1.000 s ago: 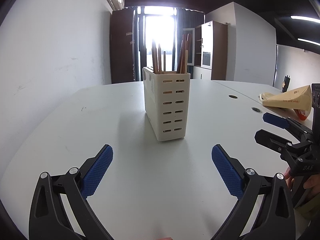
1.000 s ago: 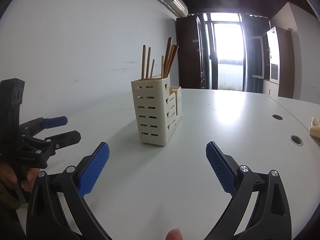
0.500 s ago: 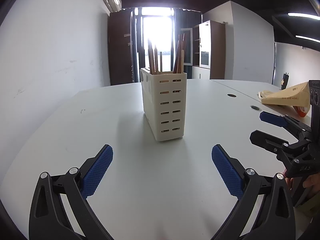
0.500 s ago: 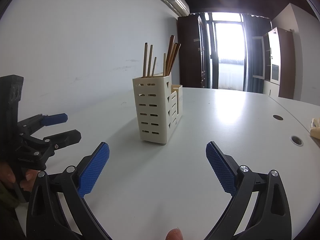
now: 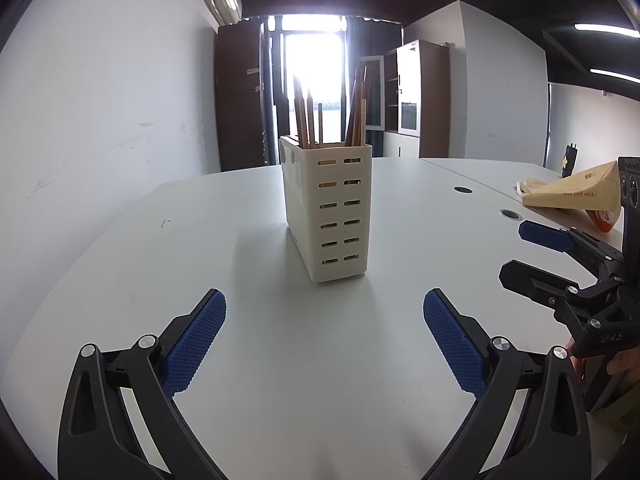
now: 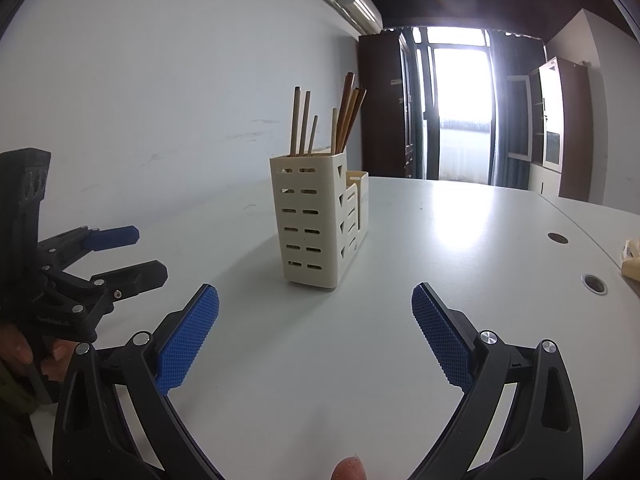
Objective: Organize utensils
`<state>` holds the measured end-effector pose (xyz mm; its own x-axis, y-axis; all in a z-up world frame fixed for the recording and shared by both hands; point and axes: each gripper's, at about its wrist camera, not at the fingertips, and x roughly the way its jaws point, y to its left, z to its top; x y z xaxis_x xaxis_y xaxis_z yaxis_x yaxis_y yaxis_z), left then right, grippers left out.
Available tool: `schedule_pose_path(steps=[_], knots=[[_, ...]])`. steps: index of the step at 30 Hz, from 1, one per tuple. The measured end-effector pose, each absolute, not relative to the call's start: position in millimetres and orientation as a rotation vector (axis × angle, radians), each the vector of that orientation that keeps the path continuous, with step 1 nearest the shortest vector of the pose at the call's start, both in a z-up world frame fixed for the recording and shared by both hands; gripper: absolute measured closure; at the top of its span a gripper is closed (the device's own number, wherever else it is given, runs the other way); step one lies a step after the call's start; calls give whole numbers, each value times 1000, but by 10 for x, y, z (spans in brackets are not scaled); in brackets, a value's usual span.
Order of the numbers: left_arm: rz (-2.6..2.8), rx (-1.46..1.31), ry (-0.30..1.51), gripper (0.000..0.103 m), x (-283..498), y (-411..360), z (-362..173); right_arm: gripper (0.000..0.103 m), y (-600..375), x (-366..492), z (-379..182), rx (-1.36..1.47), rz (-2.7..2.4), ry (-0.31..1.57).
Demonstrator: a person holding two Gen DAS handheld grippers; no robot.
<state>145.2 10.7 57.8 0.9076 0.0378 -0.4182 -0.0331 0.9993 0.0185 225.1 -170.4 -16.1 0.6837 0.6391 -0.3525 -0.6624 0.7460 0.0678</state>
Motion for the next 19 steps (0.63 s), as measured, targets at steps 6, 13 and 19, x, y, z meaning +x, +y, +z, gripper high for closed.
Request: schedule_pose_path(steps=[6, 13, 19], knots=[[33, 11, 432, 6, 1451, 105, 576, 5, -1711, 2240, -154, -67, 734, 366], [32, 18, 435, 6, 1445, 81, 568, 5, -1707, 2240, -156, -67, 733, 367], [26, 21, 446, 6, 1473, 72, 549, 5, -1710, 2237, -158, -68, 735, 366]])
